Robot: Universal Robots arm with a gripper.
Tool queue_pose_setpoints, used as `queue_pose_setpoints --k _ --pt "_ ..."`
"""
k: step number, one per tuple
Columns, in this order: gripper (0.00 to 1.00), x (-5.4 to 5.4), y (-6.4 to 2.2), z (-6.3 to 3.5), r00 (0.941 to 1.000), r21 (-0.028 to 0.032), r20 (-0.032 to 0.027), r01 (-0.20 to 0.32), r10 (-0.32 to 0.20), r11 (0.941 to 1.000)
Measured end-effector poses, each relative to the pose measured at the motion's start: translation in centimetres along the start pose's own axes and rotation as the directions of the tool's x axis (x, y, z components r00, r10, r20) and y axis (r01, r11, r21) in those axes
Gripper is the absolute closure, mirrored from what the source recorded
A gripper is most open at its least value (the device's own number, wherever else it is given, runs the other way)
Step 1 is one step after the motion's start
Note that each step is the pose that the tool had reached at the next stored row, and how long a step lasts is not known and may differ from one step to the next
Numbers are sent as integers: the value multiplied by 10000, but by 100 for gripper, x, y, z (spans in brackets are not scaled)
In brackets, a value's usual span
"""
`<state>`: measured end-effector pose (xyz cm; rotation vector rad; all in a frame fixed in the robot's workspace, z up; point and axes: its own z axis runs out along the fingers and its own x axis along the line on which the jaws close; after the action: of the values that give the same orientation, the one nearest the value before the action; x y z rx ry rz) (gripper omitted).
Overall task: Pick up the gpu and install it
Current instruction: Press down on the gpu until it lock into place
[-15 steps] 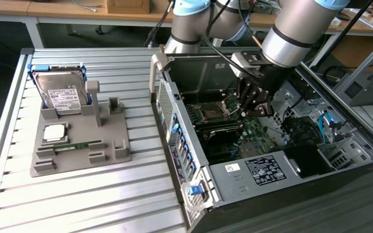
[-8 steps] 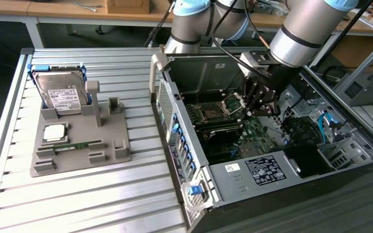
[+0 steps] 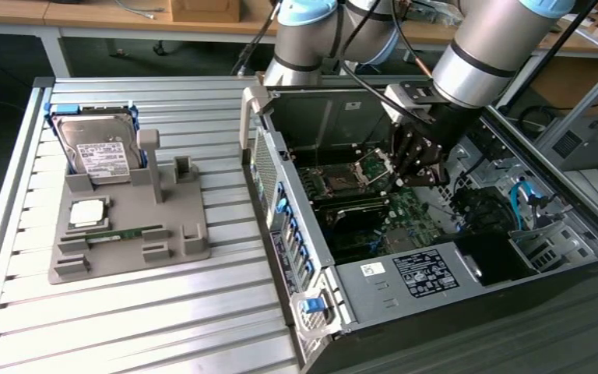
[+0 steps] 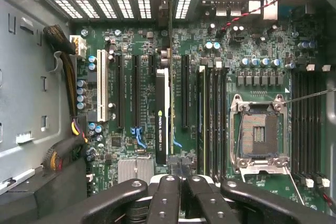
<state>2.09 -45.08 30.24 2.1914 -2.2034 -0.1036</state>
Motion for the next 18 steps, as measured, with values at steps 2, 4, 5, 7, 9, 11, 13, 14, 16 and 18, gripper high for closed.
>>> queue_pose_setpoints --k 2,4,5,7,9,11,13,14,16,18 --pt "90 1 84 8 10000 5 1 2 -2 10000" --pt "90 1 209 20 10000 10 -3 1 -1 10000" --pt "90 2 251 26 10000 10 -7 1 -1 10000" --pt "90 2 327 40 10000 12 -16 -1 1 10000" --pt "90 2 409 57 10000 14 -27 -1 1 10000" --pt "90 2 489 76 10000 16 -37 -1 1 10000" --pt "90 1 610 126 10000 18 -68 -4 4 10000" --pt "90 -4 649 145 10000 18 -81 -4 4 10000" --pt "90 -18 718 180 9999 18 -111 -8 8 10000" --pt "90 -26 786 210 9999 19 -141 -8 9 10000"
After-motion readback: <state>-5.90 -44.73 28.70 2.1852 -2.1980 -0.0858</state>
